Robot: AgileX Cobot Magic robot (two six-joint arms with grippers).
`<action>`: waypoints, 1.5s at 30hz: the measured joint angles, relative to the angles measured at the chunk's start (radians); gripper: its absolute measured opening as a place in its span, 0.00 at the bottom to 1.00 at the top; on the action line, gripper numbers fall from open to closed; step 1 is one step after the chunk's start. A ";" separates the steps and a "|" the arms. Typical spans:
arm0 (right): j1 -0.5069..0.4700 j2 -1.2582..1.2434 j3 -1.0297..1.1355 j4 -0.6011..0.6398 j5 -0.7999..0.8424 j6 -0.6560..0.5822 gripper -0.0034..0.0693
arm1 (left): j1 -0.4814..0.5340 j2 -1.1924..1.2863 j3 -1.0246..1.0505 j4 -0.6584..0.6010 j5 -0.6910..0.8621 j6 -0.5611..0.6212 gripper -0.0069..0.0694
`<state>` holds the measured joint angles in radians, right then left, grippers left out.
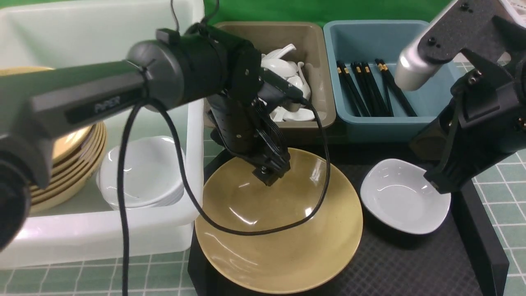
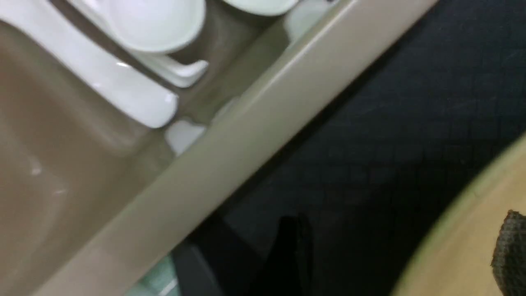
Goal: On blue table put chopsticks spoon bowls plates into blue grey white boxes.
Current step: 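Grasp the large bowl on the tray by its rim, then place the tan bowl onto the bowl stack in the left bin with the left gripper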
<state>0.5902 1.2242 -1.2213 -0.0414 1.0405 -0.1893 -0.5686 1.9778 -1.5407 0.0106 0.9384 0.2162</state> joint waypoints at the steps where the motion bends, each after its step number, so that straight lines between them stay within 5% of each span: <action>1: 0.000 0.000 0.000 0.000 0.000 0.000 0.11 | 0.000 0.009 0.000 -0.011 0.006 0.000 0.73; 9: 0.000 0.000 0.000 -0.001 -0.033 -0.026 0.11 | 0.001 -0.016 -0.006 -0.073 0.093 -0.030 0.24; 18: 0.022 0.000 -0.080 0.047 -0.026 -0.104 0.11 | 0.000 -0.136 -0.006 -0.173 0.131 -0.042 0.10; 27: 0.218 0.000 -0.260 0.057 -0.028 -0.127 0.11 | 0.037 -0.347 -0.003 -0.248 0.154 -0.045 0.10; 33: 0.335 0.019 -0.355 0.059 -0.033 -0.131 0.11 | 0.231 -0.509 -0.001 -0.408 0.184 -0.008 0.10; 41: 0.378 0.073 -0.416 0.056 -0.033 -0.147 0.11 | 0.888 -0.729 0.048 -0.538 0.291 0.076 0.10; 45: 0.378 0.093 -0.419 0.054 -0.033 -0.160 0.11 | 1.100 -0.742 0.119 -0.596 0.230 0.083 0.10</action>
<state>0.9682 1.3167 -1.6405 0.0122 1.0078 -0.3494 0.5312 1.2355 -1.4215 -0.5858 1.1686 0.2996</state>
